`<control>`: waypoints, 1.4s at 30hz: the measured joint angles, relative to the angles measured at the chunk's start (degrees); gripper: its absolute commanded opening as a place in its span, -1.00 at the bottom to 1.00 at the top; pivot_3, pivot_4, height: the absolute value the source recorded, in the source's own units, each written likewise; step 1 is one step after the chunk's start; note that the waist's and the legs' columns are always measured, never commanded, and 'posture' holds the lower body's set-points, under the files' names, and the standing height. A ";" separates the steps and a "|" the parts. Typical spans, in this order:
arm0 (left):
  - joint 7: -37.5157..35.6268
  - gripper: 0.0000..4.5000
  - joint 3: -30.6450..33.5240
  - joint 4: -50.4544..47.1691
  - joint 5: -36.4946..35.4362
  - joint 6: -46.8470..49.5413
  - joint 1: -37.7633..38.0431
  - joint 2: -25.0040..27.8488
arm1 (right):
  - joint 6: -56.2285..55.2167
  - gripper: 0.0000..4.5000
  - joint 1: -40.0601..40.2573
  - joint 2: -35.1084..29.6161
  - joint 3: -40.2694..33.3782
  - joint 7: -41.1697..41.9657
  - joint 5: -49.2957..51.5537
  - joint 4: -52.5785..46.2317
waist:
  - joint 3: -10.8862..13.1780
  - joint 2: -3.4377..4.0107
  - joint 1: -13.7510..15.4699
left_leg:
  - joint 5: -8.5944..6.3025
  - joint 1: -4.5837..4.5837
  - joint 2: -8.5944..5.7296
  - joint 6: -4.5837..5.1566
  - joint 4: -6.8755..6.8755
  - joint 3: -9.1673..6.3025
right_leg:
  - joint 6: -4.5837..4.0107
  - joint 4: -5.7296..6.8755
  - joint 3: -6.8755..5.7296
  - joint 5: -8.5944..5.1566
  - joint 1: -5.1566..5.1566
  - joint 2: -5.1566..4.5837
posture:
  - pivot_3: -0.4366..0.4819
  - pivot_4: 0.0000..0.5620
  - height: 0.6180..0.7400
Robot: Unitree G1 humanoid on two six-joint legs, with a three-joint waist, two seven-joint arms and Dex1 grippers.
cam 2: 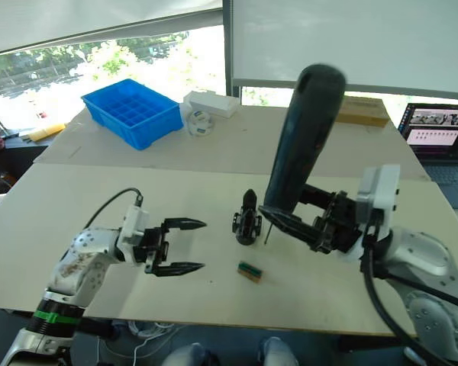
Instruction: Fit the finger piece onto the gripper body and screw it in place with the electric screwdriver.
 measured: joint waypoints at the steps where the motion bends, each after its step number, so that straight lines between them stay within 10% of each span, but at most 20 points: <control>1: 0.57 0.99 0.59 -0.55 -0.56 1.01 -0.58 0.06 | 0.17 -0.15 -0.27 -0.82 -1.28 -0.49 1.04 -0.05 | 0.00 0.00 0.07 | 0.00 0.00 -0.01 0.00 0.00 0.00 | 0.00 0.00 0.00 0.00 0.01 0.02 | -0.05 -0.47 1.00; 14: 5.66 0.99 2.96 -1.70 -1.38 3.00 -4.69 -2.62 | 1.21 -0.15 -7.14 -3.32 -2.77 -3.27 4.85 1.57 | 0.00 0.00 -0.06 | 0.01 0.02 -0.02 -0.02 -0.02 0.13 | 0.02 -0.01 -0.02 0.00 0.01 0.15 | -0.05 -0.47 1.00; 42: 28.60 0.99 -10.98 7.99 22.22 0.39 -0.39 -15.86 | 4.29 -0.15 -23.56 0.43 8.01 -0.26 7.32 8.54 | 0.00 -0.01 -0.01 | 0.02 0.02 -0.03 -0.02 -0.05 0.14 | 0.01 0.01 -0.06 0.04 -0.02 0.07 | -0.05 -0.47 1.00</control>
